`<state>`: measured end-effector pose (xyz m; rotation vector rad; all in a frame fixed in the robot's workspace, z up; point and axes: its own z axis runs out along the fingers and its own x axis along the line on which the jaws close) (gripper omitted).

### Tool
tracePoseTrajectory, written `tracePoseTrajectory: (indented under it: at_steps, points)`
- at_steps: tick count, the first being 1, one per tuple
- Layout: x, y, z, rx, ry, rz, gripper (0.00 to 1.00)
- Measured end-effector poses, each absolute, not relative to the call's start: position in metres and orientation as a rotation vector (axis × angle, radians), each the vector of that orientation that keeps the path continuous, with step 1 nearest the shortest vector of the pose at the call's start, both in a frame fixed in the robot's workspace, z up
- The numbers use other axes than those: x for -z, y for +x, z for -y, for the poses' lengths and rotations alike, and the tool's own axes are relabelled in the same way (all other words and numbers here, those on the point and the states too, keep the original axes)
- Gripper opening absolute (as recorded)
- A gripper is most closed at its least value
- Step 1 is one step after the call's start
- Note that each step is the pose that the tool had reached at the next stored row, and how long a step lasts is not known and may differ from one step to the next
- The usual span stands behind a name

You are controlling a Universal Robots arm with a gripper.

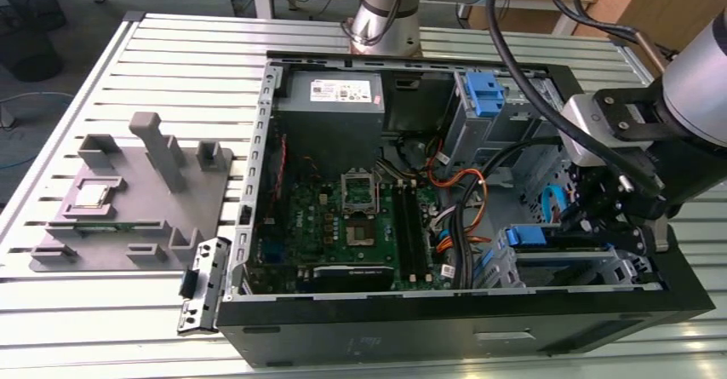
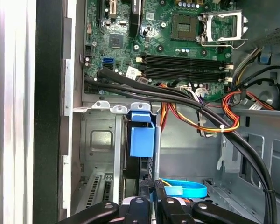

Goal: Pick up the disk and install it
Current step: 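Insert the first disk wire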

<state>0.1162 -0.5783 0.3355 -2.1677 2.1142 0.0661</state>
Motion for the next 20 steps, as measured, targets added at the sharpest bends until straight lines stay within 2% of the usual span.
tracePoseTrajectory:
  at_steps: [20]
  points:
    - [-0.3305, 0.1109, 0.581, -0.044, -2.166, -2.097, 0.16]
